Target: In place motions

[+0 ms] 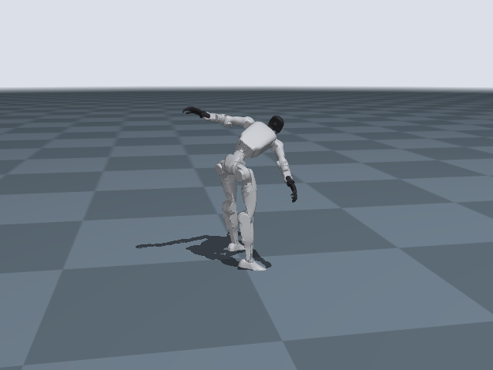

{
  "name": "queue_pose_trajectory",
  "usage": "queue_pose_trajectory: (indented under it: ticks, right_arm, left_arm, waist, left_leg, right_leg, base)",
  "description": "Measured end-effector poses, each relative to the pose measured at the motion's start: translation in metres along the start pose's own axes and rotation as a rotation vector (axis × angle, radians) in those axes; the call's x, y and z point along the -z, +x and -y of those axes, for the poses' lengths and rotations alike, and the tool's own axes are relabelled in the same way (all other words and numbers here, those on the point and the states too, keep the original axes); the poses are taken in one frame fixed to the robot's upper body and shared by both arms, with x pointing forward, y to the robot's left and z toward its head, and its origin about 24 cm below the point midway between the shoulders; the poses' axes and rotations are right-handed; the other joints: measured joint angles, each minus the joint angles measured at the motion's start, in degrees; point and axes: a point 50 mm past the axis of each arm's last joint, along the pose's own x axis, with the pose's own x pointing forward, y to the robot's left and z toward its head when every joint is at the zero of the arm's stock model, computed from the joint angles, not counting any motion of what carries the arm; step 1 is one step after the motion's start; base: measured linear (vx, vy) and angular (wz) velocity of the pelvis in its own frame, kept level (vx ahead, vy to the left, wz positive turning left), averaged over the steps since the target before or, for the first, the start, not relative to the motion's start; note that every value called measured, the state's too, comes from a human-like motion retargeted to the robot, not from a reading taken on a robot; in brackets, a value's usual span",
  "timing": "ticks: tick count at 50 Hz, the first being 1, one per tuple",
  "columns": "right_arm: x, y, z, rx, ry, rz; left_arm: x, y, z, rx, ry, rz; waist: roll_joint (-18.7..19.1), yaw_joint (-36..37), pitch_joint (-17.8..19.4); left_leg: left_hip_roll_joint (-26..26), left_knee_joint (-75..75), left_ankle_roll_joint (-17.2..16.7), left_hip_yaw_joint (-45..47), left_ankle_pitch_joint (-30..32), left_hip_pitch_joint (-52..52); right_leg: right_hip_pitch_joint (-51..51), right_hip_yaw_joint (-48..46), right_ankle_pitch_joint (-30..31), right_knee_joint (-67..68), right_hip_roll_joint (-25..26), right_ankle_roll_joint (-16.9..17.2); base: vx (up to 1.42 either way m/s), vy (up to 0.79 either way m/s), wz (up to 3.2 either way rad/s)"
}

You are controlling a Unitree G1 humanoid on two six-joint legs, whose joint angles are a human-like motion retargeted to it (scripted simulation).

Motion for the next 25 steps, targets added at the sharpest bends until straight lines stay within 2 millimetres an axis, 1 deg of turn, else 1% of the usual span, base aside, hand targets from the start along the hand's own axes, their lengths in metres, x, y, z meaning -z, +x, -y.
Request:
queue_pose_trajectory:
  ticks: [3, 6, 8, 10, 12, 14, 15, 17, 20, 22, 23, 25]
  right_arm:
    - [0.046, -0.006, 0.007, 0.033, -0.083, -0.109]
    - [0.078, -0.012, 0.020, 0.074, -0.193, -0.169]
    - [0.094, -0.017, 0.031, 0.106, -0.288, -0.204]
    - [0.111, -0.023, 0.041, 0.143, -0.352, -0.259]
    - [0.122, -0.028, 0.048, 0.153, -0.365, -0.305]
    - [0.129, -0.031, 0.052, 0.158, -0.333, -0.341]
    - [0.131, -0.032, 0.053, 0.159, -0.313, -0.354]
    - [0.130, -0.032, 0.049, 0.147, -0.261, -0.378]
    - [0.117, -0.027, 0.030, 0.097, -0.188, -0.373]
    - [0.095, -0.022, 0.001, 0.043, -0.142, -0.326]
    - [0.081, -0.020, -0.014, 0.022, -0.122, -0.295]
    - [0.048, -0.016, -0.038, 0.004, -0.048, -0.233]
  left_arm:
    - [-0.041, 0.006, -0.007, 0.105, 0.082, 0.087]
    - [-0.081, 0.008, -0.021, 0.191, 0.223, 0.177]
    - [-0.105, 0.006, -0.029, 0.221, 0.306, 0.238]
    - [-0.128, 0.003, -0.034, 0.197, 0.344, 0.315]
    - [-0.146, -0.001, -0.036, 0.161, 0.334, 0.373]
    - [-0.159, -0.006, -0.031, 0.165, 0.295, 0.418]
    - [-0.164, -0.009, -0.027, 0.175, 0.270, 0.431]
    - [-0.173, -0.013, -0.022, 0.199, 0.222, 0.458]
    - [-0.182, -0.016, -0.024, 0.190, 0.155, 0.474]
    - [-0.192, -0.019, -0.028, 0.182, 0.061, 0.490]
    - [-0.194, -0.019, -0.030, 0.184, 0.006, 0.488]
    - [-0.194, -0.021, -0.023, 0.213, -0.115, 0.472]
  waist:
    - [-5.6, -6.1, 0.0]
    - [-12.0, -13.2, 0.0]
    - [-16.2, -18.0, 0.0]
    - [-19.8, -22.7, 0.0]
    - [-23.3, -27.3, 0.0]
    - [-26.4, -32.2, 0.0]
    - [-28.0, -34.8, 0.0]
    - [-31.0, -40.3, 0.0]
    - [-36.1, -48.5, 0.0]
    - [-38.8, -54.8, 0.0]
    - [-40.0, -58.5, 0.0]
    - [-40.4, -67.3, 0.0]
  left_leg:
    - [1.0, 0.3, -0.1, 2.2, -1.3, 4.5]
    - [2.0, 0.5, -0.4, 4.6, -2.5, 9.1]
    - [2.9, 0.5, -0.7, 6.6, -3.3, 12.1]
    - [4.1, 0.7, -1.2, 8.2, -4.1, 14.9]
    - [5.5, 0.7, -1.7, 10.1, -5.1, 17.8]
    - [6.8, 0.8, -2.1, 12.2, -6.1, 20.8]
    - [7.4, 0.8, -2.3, 13.4, -6.6, 22.4]
    - [8.5, 0.6, -2.9, 16.1, -7.5, 25.0]
    - [10.1, 0.1, -3.7, 21.2, -8.6, 28.6]
    - [11.4, -0.2, -4.2, 25.2, -9.2, 29.5]
    - [12.0, -0.2, -4.5, 26.8, -9.4, 29.9]
    - [13.6, 0.0, -5.3, 28.5, -9.6, 30.0]
  right_leg:
    - [1.9, 2.6, -0.1, 0.2, 0.3, 0.0]
    - [3.6, 5.7, -0.1, 0.3, 0.7, -0.2]
    - [4.4, 7.9, -0.1, 0.4, 1.3, -0.5]
    - [5.0, 10.2, -0.2, 0.6, 2.1, -0.7]
    - [5.4, 13.2, -0.1, 0.8, 3.3, -1.0]
    - [5.7, 16.0, 0.0, 0.9, 4.8, -1.6]
    - [5.8, 17.6, 0.2, 1.0, 5.6, -1.9]
    - [5.3, 20.7, 0.8, 1.1, 7.2, -2.6]
    - [3.4, 25.6, 2.3, 1.2, 10.2, -3.6]
    - [1.1, 28.1, 3.7, 0.9, 12.7, -3.9]
    - [0.2, 29.0, 4.3, 0.7, 13.9, -3.9]
    - [-1.4, 29.7, 5.6, 0.0, 16.2, -4.0]
  base:
    - [-0.14, -0.09, -1.03]
    - [-0.09, -0.15, -1.22]
    - [-0.11, -0.17, -1.34]
    - [-0.16, -0.18, -1.41]
    - [-0.27, -0.27, -1.61]
    - [-0.25, 0.02, -1.72]
    - [-0.30, 0.12, -1.81]
    - [-0.46, -0.10, -1.94]
    - [-0.48, -0.01, -2.29]
    - [-0.50, 0.32, -2.44]
    - [-0.46, 0.41, -2.25]
    - [-0.36, 0.66, -1.91]
